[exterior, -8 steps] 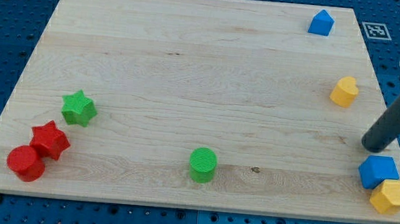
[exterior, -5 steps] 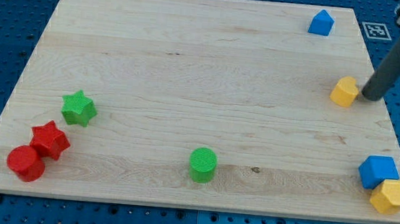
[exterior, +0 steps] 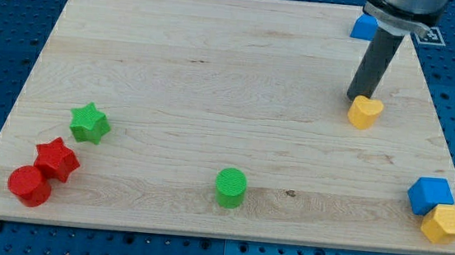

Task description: Move the yellow heart to the top left of the yellow hexagon

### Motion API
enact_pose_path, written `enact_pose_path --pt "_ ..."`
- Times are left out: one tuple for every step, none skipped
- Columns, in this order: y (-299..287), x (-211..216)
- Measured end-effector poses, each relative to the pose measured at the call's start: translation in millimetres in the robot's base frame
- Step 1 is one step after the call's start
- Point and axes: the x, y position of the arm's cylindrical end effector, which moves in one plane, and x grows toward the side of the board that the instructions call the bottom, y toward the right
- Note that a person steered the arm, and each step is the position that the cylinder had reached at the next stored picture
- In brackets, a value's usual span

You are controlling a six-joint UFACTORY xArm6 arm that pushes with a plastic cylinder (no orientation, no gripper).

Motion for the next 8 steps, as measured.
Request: enact_pose_path --pt "0 29" --pt "2 52" --pt "2 80" --pt "-1 103" --pt "-19 120" --pt "-25 132" --pt "-22 136" --pt "-16 134"
